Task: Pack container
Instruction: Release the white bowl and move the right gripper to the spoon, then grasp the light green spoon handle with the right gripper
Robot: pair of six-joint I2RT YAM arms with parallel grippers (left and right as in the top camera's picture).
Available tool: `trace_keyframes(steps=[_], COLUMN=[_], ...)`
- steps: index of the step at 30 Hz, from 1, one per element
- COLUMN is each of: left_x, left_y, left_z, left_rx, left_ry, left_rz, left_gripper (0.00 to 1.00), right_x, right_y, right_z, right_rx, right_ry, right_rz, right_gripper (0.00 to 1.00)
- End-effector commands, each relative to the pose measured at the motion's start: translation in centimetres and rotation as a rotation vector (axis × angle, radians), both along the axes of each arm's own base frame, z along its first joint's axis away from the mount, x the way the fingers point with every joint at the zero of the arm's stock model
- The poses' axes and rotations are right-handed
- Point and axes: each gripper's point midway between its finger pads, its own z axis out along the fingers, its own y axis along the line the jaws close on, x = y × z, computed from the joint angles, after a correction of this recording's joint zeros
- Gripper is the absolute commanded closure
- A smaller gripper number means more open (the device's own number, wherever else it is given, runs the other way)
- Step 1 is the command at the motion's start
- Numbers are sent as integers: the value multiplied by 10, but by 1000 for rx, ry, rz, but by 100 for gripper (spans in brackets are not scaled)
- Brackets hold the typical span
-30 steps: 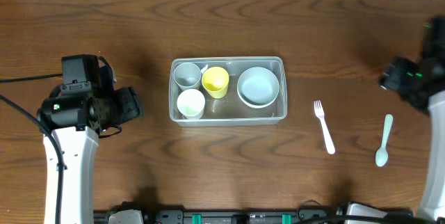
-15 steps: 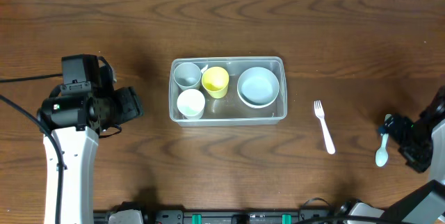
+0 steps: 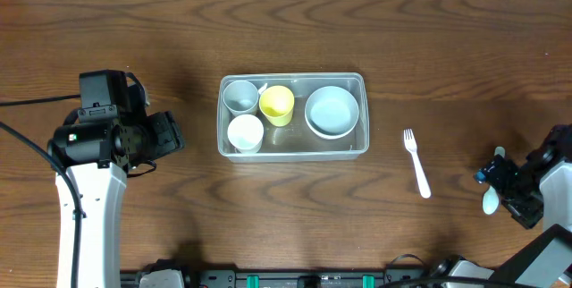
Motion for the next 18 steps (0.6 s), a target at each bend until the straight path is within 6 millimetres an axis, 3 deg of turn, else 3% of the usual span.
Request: trace_keyframes(steps=[1, 11, 18], left_x=[-3, -4, -4], left_y=[1, 1, 1], left_z=[0, 0, 0], left_rx=[4, 3, 3], left_ry=[3, 4, 4], left_rz=[7, 7, 7], left_gripper=[32, 32, 32], right_x=[-5, 4, -1], right_y=[1, -5, -1], right_z=[-11, -22, -42], right_rx=[-4, -40, 9], right_ry=[0, -48, 15], right_rz=[17, 17, 18], right_gripper=[4, 6, 6])
